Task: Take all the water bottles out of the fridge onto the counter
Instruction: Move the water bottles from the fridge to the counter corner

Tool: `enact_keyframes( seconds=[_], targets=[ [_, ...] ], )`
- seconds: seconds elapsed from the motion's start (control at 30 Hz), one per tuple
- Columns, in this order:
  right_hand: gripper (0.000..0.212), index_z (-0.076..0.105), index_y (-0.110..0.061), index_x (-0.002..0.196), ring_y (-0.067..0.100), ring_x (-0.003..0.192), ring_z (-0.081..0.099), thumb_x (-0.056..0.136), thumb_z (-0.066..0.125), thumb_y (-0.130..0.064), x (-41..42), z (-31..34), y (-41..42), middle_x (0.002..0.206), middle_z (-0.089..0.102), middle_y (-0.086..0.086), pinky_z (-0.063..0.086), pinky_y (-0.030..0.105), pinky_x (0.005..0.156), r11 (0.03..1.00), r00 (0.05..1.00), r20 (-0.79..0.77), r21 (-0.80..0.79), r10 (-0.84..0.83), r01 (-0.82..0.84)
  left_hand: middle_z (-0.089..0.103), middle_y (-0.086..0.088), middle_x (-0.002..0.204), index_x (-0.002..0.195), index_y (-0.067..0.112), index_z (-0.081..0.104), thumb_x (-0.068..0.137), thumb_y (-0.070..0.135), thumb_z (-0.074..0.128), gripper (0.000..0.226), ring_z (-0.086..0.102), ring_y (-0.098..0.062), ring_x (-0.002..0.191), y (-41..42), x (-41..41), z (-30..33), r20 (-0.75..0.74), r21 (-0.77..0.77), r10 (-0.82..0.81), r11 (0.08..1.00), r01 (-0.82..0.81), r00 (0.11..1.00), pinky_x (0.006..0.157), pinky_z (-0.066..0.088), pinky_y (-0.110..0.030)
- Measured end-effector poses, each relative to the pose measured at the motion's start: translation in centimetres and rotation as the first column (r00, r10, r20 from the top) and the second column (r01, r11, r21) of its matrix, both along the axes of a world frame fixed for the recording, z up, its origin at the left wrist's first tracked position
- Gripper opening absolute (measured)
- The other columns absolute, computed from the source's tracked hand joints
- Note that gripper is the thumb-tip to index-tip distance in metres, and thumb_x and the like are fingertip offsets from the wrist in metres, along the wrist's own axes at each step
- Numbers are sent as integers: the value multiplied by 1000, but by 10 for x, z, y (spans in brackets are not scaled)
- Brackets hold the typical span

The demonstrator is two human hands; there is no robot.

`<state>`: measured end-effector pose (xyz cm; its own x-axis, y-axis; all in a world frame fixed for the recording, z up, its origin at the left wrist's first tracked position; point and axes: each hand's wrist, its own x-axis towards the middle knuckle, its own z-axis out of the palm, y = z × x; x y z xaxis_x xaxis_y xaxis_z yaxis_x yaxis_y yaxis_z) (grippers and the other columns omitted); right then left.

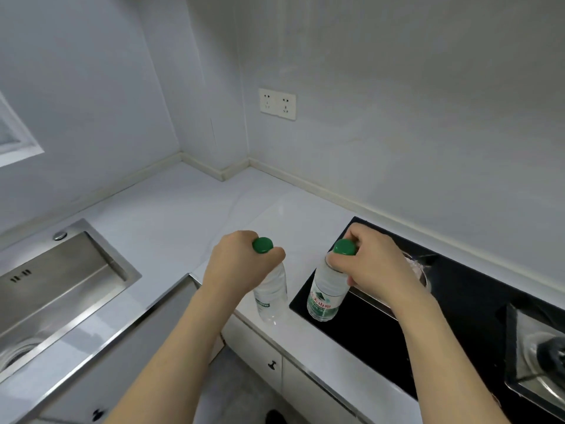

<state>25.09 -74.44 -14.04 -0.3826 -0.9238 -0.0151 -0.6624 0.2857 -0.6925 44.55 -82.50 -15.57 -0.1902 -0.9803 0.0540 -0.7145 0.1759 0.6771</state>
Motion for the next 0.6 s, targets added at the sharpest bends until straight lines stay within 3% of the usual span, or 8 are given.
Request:
enact_keyframes(
  seconds=[0.33, 0.47, 0.6],
  targets=[
    [21, 49, -24, 78, 14, 54, 66, 75, 69, -31, -26, -11, -112, 72, 65, -1, 51, 33, 59, 984, 984, 40, 39, 174, -176, 31, 1, 58, 62, 15, 35, 68, 33, 66, 36, 28, -16, 53, -101, -15, -5, 0, 28, 76, 997, -76, 997, 51, 25, -27],
    [22, 48, -28, 82, 17, 68, 66, 78, 68, -37, -35, -16, -146, 77, 64, -3, 54, 38, 67, 971, 975, 9, 87, 224, -224, 31, 1, 58, 63, 14, 34, 70, 32, 67, 37, 28, -17, 54, -133, -21, -10, 10, 44, 78, 996, -79, 997, 51, 25, -28],
    [23, 48, -28, 88, 17, 75, 64, 80, 67, -38, -40, -23, -175, 80, 63, -5, 51, 35, 67, 956, 967, 0, 153, 253, -250, 32, 0, 58, 62, 15, 34, 65, 35, 64, 37, 31, -18, 54, -168, -20, -21, -9, 101, 68, 993, -67, 998, 52, 28, -30]
  ],
)
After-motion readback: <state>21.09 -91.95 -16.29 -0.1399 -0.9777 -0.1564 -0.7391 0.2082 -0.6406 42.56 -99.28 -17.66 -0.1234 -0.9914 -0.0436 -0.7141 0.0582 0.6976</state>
